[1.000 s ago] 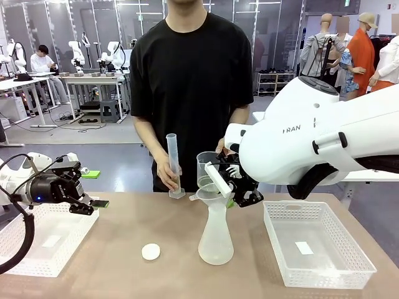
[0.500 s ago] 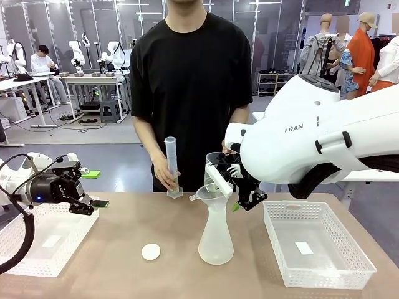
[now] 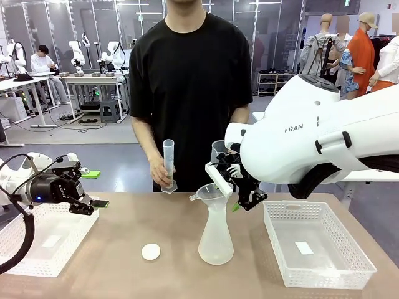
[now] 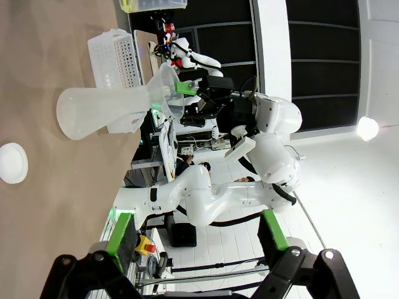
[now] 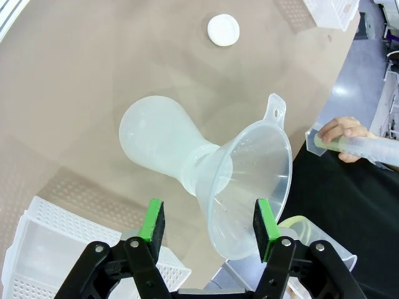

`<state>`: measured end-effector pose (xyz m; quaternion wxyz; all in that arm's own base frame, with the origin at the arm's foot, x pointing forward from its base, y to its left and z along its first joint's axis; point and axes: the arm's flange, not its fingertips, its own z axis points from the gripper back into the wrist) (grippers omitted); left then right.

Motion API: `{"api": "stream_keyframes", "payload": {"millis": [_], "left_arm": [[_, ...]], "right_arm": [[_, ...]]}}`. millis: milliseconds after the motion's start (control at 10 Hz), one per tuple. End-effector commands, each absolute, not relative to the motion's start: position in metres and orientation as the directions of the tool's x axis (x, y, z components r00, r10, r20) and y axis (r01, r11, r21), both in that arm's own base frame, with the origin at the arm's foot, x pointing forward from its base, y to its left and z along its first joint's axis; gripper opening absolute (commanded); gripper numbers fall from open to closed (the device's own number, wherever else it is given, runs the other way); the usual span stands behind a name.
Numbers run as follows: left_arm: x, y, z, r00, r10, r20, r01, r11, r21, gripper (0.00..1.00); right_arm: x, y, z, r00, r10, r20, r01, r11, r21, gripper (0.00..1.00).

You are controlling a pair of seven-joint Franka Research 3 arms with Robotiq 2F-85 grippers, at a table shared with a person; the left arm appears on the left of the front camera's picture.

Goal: Prepare the solutions needed for the experiment.
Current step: Once the solution is in the Big flask , pick up the Plastic Funnel and place it back into the right Organizing basket.

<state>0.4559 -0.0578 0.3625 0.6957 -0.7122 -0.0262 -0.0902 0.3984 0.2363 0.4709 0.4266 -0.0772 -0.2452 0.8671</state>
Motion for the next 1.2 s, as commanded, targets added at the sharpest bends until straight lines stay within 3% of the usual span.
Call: {"api": "stream_keyframes", "payload": {"millis": [0,400,700,900,1100], "left_arm": [[0.457,-0.059,0.365,0.982,-0.079,0.170,0.166,-0.046,-0.985,1.00],[0.457,-0.059,0.365,0.982,-0.079,0.170,0.166,-0.046,-0.985,1.00],[0.457,-0.059,0.365,0.982,-0.079,0.170,0.166,-0.046,-0.985,1.00],[0.457,-0.059,0.365,0.982,-0.079,0.170,0.166,-0.046,-0.985,1.00],[0.457,-0.059,0.365,0.982,-0.079,0.170,0.166,-0.046,-0.985,1.00]], "right_arm": [[0.399,0.238,0.469,-0.621,0.780,0.082,-0.703,-0.507,-0.499,0.72],[0.388,0.235,0.483,-0.626,0.777,0.071,-0.692,-0.511,-0.511,0.72],[0.381,0.224,0.502,-0.635,0.761,0.134,-0.684,-0.473,-0.555,0.72],[0.388,0.203,0.521,-0.559,0.819,0.129,-0.727,-0.410,-0.550,0.72],[0.397,0.170,0.542,-0.442,0.874,0.202,-0.796,-0.278,-0.537,0.72]]}}
